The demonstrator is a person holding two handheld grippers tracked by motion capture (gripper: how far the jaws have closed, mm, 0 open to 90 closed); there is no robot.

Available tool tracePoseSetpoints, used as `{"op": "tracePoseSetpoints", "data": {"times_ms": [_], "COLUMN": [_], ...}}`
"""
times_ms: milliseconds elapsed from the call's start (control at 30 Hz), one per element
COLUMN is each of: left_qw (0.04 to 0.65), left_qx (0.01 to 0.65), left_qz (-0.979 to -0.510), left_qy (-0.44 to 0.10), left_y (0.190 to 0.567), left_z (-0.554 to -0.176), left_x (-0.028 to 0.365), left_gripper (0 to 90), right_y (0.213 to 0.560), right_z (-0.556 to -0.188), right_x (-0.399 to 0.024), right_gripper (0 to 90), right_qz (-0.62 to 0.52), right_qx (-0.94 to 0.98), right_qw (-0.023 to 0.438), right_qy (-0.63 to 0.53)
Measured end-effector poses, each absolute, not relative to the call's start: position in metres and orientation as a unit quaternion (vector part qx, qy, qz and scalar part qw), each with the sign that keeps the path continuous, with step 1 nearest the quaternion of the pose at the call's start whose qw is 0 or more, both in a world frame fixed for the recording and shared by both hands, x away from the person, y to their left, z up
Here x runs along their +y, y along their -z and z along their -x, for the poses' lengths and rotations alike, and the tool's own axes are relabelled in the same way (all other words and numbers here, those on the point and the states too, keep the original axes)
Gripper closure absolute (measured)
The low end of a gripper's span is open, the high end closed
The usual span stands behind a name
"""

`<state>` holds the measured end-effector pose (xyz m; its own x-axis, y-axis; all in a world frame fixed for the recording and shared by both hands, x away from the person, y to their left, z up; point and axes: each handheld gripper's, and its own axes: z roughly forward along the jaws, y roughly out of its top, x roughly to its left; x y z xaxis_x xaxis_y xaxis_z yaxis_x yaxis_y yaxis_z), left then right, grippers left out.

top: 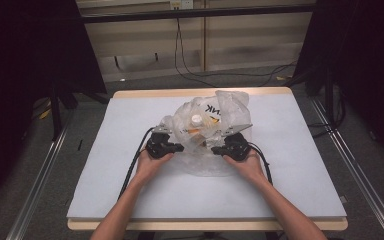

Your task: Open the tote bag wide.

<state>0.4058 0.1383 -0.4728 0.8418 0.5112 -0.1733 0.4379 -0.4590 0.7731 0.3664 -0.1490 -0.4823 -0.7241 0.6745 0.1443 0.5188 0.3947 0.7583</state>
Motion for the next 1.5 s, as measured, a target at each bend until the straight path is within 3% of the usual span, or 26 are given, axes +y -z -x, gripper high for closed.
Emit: {"op": "tracePoseSetpoints", "data": {"times_ms": [133, 400, 800, 1000, 1300, 1500], "left_qw": [0.443, 0.516, 0.561, 0.551, 0.495, 0.444], "left_qx": [0.252, 0.216, 0.147, 0.157, 0.231, 0.238], "left_qz": [-0.859, -0.827, -0.811, -0.815, -0.832, -0.858], "left_qy": [-0.059, -0.06, -0.072, -0.092, -0.096, -0.103], "left_y": [0.452, 0.418, 0.365, 0.359, 0.398, 0.419], "left_z": [-0.393, -0.367, -0.353, -0.375, -0.417, -0.428], "left_x": [0.149, 0.162, 0.126, 0.113, 0.132, 0.122], "left_gripper": [90.0, 90.0, 90.0, 90.0, 90.0, 90.0], "right_y": [0.466, 0.429, 0.375, 0.351, 0.38, 0.413], "right_z": [-0.361, -0.34, -0.342, -0.352, -0.381, -0.396], "right_x": [-0.153, -0.174, -0.192, -0.195, -0.195, -0.184], "right_gripper": [90.0, 90.0, 90.0, 90.0, 90.0, 90.0], "right_qz": [-0.353, -0.339, -0.329, -0.324, -0.348, -0.361], "right_qx": [0.822, 0.792, 0.756, 0.75, 0.766, 0.782], "right_qw": [0.098, 0.121, 0.16, 0.178, 0.171, 0.152], "right_qy": [-0.437, -0.493, -0.543, -0.548, -0.513, -0.485]}}
